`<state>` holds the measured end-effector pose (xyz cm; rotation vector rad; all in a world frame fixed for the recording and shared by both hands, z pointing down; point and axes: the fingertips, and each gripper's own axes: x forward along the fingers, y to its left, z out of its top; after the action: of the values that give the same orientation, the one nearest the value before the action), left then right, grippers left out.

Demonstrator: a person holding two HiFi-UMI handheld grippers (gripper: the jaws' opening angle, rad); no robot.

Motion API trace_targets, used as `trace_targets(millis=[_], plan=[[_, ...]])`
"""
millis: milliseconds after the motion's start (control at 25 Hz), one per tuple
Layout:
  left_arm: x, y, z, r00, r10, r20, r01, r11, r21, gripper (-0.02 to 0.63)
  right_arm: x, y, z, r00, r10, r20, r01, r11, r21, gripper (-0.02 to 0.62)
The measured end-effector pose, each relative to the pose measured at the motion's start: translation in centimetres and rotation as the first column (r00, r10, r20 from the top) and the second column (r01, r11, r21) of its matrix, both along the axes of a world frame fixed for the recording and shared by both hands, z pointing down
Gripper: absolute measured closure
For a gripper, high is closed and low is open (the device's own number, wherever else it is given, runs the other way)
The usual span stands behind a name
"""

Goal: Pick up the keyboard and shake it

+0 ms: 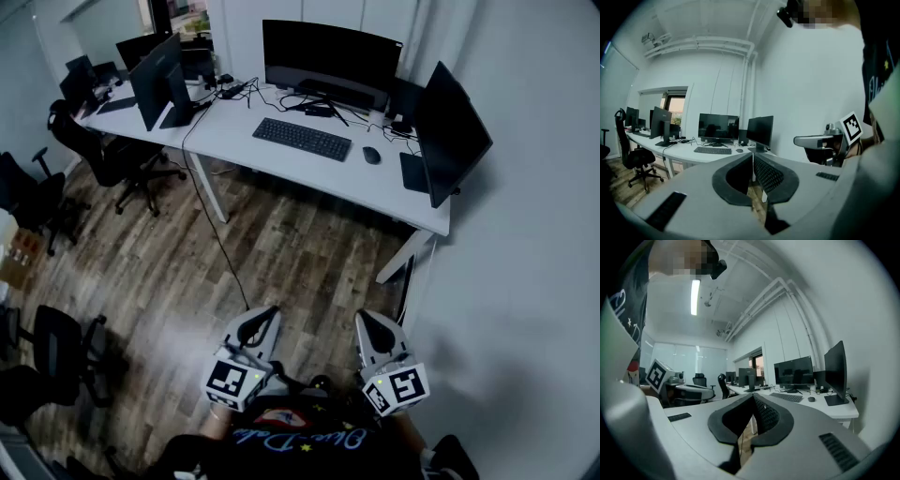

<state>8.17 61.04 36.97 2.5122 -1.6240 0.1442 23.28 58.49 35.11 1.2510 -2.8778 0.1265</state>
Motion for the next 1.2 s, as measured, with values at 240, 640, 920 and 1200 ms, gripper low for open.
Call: trace_targets(millis=[240,640,920,1200], plan=[[0.7,-0.1,0.0,1.0,-0.001,0.001,0.001,1.0,0.003,0.6,0.7,0.0,-0.1,1.0,-0.001,0.0,0.001,1.0,0.008,0.597],[2.0,-0.9,-0.3,1.0,-0.023,0.003,0.023,1.0,0.009,0.6,3.1,-0.4,-0.5,0.999,0.011,0.03,-0.012,1.0,0.023,0.595],[3.0,-1.5,-0.3,0.997,-0.065,0.029,0.065,0.998,0.014,0.6,6.4,-1.1,-0.1,0.999,0.024,0.049,-0.024,1.0,0.009,0.595],[3.7,-1.3,-0.1,0.994,-0.095,0.055,0.095,0.995,0.012,0.6,8.1,-1.8,0.9,0.999,0.019,0.047,-0.019,1.0,-0.016,0.595]])
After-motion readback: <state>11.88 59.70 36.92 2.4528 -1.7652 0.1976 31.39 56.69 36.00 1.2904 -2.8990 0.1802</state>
